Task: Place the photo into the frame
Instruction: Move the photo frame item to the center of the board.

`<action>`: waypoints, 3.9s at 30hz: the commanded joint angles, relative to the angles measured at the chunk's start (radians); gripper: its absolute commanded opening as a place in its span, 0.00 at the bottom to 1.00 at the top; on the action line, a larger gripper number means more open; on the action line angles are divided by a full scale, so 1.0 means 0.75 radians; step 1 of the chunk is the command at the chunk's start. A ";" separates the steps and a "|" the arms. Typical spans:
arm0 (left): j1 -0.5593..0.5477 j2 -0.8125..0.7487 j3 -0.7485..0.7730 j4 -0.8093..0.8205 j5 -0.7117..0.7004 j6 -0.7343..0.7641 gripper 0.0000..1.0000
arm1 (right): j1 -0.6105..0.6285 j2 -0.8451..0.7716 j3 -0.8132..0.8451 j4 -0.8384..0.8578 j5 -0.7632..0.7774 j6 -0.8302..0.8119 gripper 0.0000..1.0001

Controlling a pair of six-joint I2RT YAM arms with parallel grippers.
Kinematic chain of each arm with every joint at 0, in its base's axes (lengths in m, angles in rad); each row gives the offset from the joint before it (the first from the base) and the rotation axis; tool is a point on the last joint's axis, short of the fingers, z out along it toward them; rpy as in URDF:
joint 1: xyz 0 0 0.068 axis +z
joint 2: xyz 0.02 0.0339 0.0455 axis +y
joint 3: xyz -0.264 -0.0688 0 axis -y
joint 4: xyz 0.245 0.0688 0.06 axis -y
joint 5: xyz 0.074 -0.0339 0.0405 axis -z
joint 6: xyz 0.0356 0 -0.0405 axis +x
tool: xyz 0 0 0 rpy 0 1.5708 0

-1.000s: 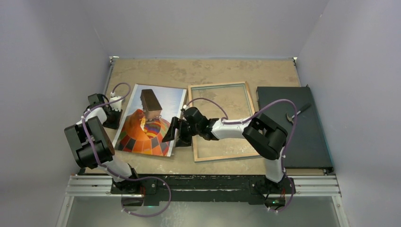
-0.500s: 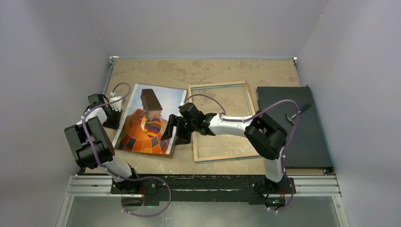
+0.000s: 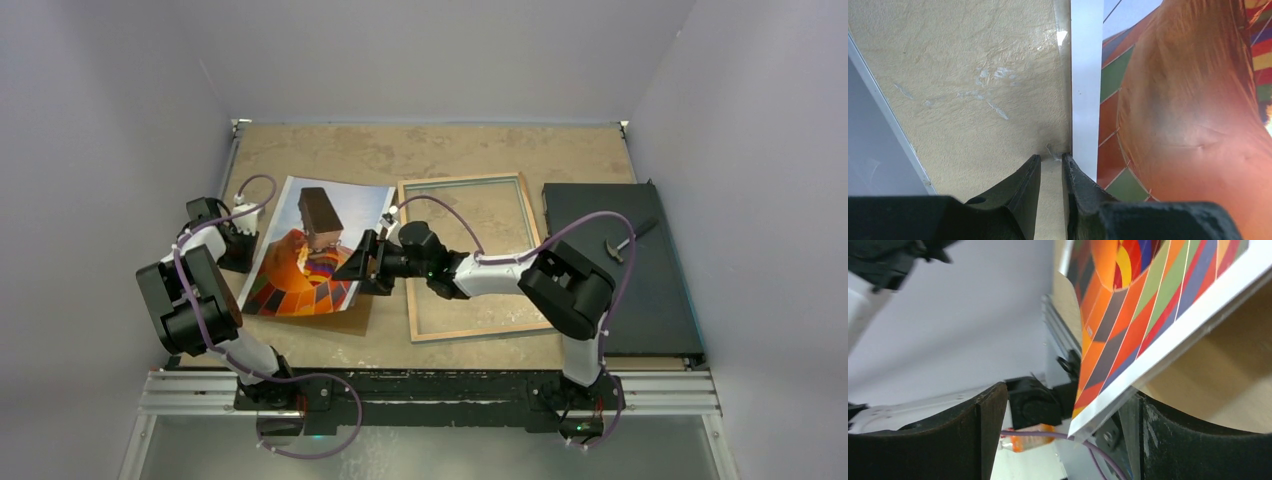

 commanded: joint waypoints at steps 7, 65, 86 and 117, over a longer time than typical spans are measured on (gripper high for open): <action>-0.027 0.122 -0.060 -0.218 0.123 -0.018 0.21 | 0.007 0.094 0.001 0.470 0.126 0.108 0.84; 0.040 0.061 0.362 -0.489 0.195 0.019 0.29 | -0.117 -0.105 -0.313 0.484 -0.108 0.035 0.38; -0.183 0.027 0.136 -0.219 -0.046 -0.055 0.35 | -0.155 -0.115 -0.378 0.462 -0.178 -0.001 0.23; -0.189 0.021 0.048 -0.123 -0.127 -0.035 0.32 | -0.188 -0.137 -0.452 0.472 -0.215 0.018 0.09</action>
